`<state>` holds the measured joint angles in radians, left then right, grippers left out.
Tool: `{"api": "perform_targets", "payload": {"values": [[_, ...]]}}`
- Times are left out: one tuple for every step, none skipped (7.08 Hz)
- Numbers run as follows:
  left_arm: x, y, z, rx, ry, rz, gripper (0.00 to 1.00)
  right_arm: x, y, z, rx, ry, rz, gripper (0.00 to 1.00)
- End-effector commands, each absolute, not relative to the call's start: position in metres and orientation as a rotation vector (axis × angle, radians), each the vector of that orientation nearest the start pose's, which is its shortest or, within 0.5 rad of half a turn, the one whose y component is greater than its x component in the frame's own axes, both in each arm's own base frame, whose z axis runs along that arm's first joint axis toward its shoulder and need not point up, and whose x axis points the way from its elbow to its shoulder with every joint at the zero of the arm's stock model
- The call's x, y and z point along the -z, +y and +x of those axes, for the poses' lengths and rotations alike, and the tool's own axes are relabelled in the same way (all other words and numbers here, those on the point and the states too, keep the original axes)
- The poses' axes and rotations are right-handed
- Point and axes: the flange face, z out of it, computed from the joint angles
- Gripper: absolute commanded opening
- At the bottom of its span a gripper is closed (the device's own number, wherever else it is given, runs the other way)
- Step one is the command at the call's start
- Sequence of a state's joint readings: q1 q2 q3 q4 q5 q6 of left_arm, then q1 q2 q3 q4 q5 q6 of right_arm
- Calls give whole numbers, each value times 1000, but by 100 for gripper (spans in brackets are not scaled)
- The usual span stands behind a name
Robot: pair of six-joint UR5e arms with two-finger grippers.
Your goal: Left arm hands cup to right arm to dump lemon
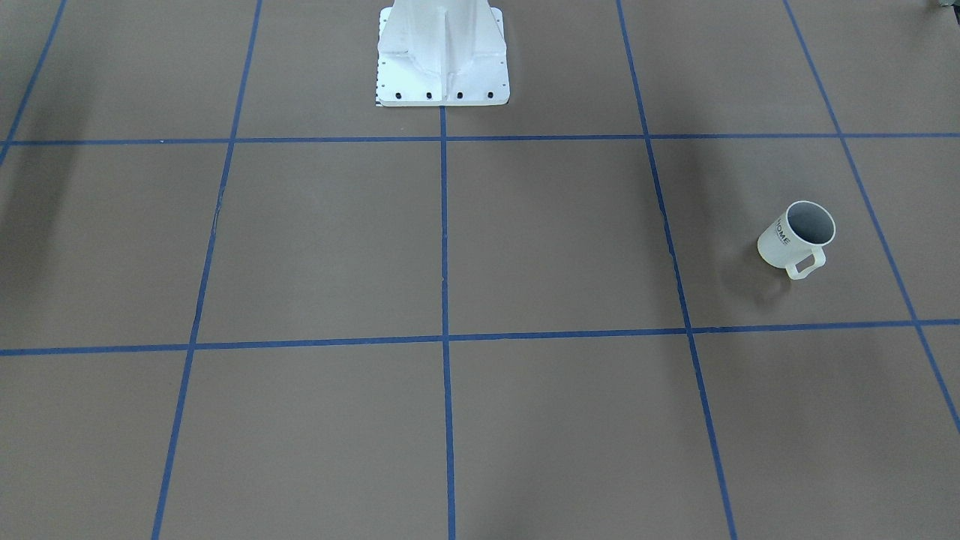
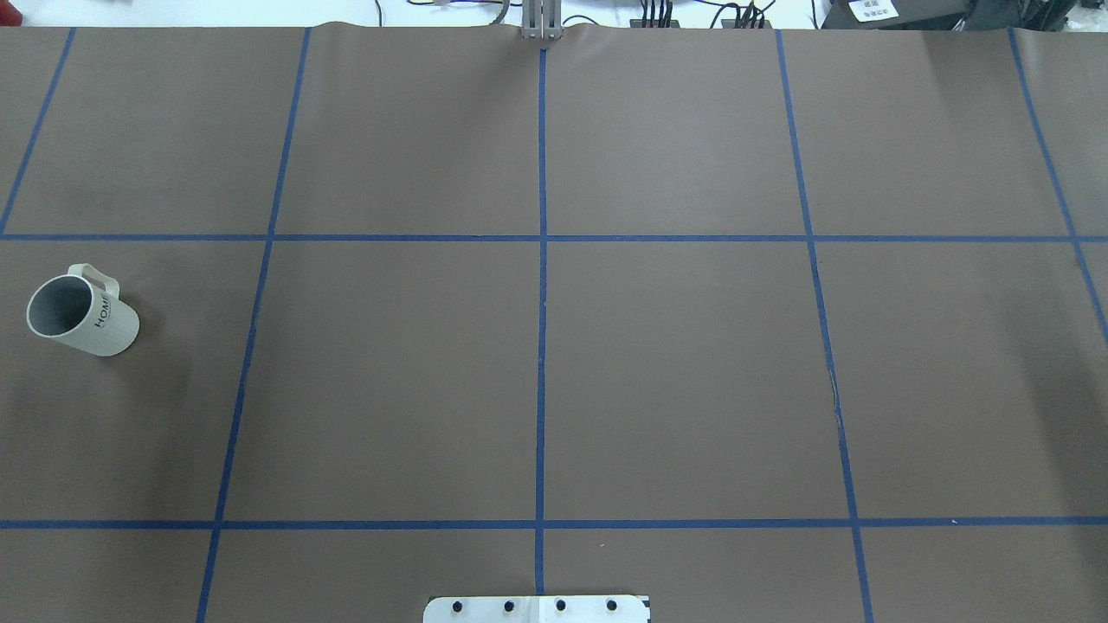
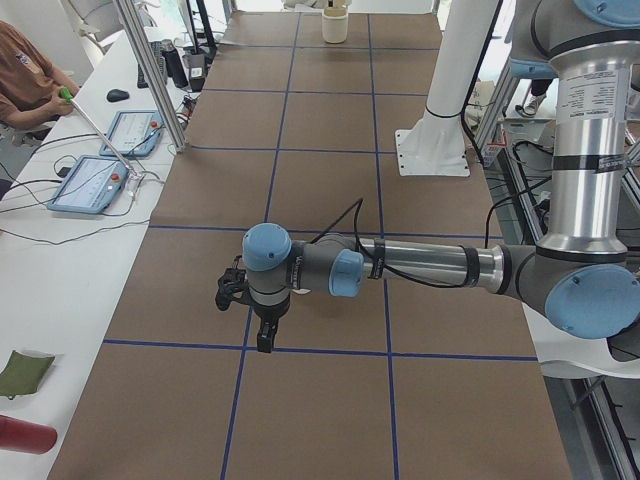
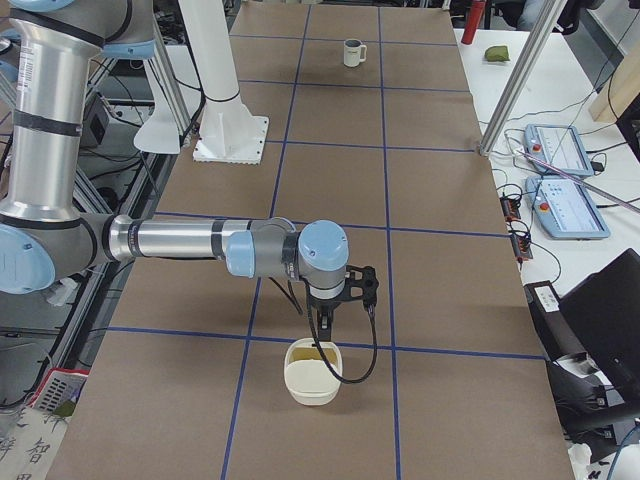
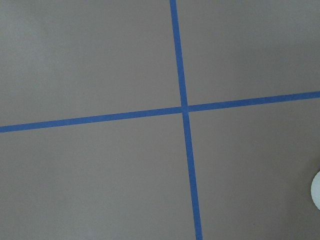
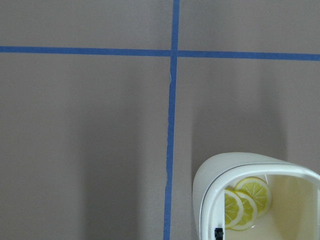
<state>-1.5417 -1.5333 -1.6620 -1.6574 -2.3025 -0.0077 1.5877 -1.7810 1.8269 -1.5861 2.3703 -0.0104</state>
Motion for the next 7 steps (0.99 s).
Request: {"api": "perform_targets", "payload": {"values": [[-626, -487, -53, -72, 733, 120, 100, -626, -404, 69, 5, -800, 39, 100], [-627, -487, -53, -70, 733, 117, 100, -626, -404, 69, 5, -800, 39, 100], [-627, -487, -53, -71, 733, 118, 100, -627, -404, 69, 6, -800, 39, 100], [-628, -487, -53, -70, 733, 117, 100, -626, -404, 69, 6, -800, 40, 100], [-632, -486, -53, -69, 733, 110, 100, -626, -404, 69, 6, -800, 40, 100], [-632, -486, -53, -67, 733, 108, 100, -626, -404, 69, 6, -800, 40, 100], [-632, -487, -52, -68, 734, 110, 100, -626, -405, 69, 7, -802, 42, 100]]}}
